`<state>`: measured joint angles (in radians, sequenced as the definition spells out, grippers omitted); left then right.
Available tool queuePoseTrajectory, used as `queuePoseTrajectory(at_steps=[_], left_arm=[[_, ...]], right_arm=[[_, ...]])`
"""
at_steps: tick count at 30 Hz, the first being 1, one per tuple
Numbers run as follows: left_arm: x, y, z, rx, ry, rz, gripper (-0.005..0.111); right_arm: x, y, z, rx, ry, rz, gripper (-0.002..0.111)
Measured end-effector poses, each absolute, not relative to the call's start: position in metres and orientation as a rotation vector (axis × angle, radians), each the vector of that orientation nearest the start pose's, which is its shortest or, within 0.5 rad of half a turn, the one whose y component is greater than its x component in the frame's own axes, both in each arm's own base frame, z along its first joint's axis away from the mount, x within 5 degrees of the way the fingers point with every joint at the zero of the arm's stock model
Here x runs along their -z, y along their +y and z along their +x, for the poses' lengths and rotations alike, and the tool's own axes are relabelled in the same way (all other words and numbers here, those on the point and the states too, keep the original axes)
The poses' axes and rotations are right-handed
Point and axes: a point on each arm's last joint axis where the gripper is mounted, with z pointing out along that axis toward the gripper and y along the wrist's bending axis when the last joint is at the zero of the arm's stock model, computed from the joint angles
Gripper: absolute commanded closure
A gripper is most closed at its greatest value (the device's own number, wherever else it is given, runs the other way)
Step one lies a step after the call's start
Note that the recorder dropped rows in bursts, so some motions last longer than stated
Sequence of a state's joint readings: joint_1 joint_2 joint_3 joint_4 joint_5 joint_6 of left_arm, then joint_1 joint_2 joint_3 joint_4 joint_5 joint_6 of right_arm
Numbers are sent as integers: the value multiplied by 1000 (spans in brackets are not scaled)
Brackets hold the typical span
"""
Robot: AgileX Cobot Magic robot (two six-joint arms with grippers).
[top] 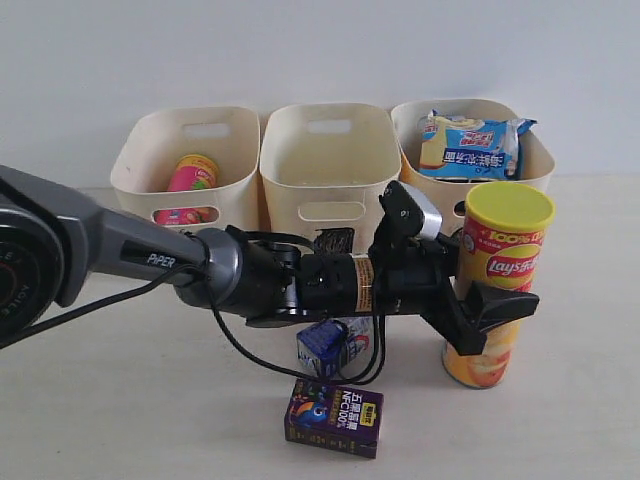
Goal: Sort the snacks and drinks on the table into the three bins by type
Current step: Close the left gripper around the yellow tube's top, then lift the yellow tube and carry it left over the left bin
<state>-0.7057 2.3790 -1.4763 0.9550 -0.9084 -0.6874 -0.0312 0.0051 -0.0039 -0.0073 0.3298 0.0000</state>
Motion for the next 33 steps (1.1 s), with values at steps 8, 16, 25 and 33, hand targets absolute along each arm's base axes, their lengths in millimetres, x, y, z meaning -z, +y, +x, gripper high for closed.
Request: queuePoseTrajectory(at_steps=[8, 16, 25, 33], left_arm=[[-127, -361, 332, 1125, 1478, 1110, 102], [-180, -353, 331, 1047, 1613, 1108, 102], [-244, -330, 330, 938, 1698, 1064, 102], [-284, -287, 343, 861, 1800, 942, 102]], right_arm=[[-184, -2, 54, 29, 1815, 24, 108], [-184, -2, 54, 29, 1815, 24, 108], [-184, -2, 54, 29, 1815, 24, 108], [-184, -2, 54, 29, 1815, 24, 108]])
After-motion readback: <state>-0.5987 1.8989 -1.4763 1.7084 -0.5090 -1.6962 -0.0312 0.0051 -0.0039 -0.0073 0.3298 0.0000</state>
